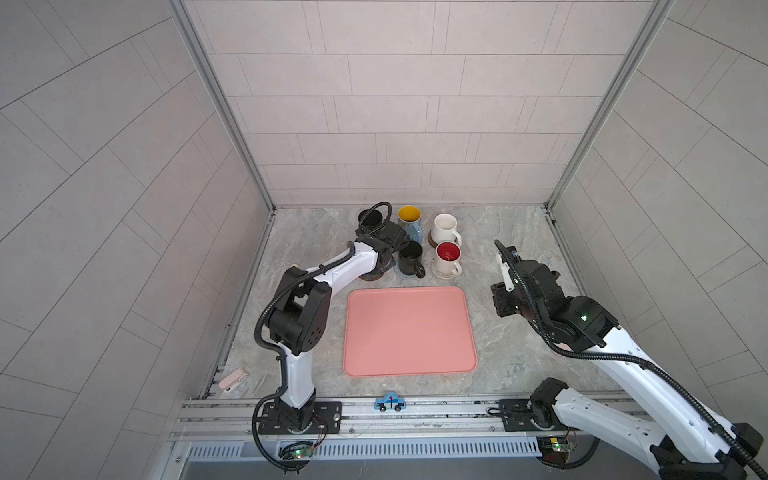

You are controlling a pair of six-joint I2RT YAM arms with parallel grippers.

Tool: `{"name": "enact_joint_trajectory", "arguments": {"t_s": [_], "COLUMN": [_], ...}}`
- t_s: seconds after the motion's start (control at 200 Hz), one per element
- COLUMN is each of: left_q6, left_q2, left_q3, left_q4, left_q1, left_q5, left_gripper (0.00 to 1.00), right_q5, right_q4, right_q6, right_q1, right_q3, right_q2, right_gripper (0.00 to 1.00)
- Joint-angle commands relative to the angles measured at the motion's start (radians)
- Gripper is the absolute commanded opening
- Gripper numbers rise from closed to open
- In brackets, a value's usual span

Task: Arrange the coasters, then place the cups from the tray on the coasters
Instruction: 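Lower the red mug onto the brown wooden coaster with the left gripper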

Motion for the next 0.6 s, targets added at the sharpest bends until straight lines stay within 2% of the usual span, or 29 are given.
{"name": "enact_joint_trajectory", "arguments": {"t_s": [0.0, 0.38, 0.595], "left_q6": [-0.026, -0.043, -0.05], "left_q2": [0.0, -0.012, -0.017], "left_q3": [-0.017, -0.036, -0.035], "left_q4": [0.016, 0.041, 0.045], "left_q1": [-0.003, -0.01, -0.01], "left_q5": [-0.029, 0.016, 0.043], "left_gripper": [0.08, 0.31, 0.37], "right_q5": [0.024, 0.033, 0.033], "right_q4": [-0.012, -0.01, -0.01], "right_q6": [0.01, 0.012, 0.015], "right_q1": [-0.003, -0.004, -0.003], "right_q3": [-0.01, -0.01, -0.009], "right_q2": [-0.013, -0.015, -0.019], "right_gripper": [0.36, 0.36, 0.36]}}
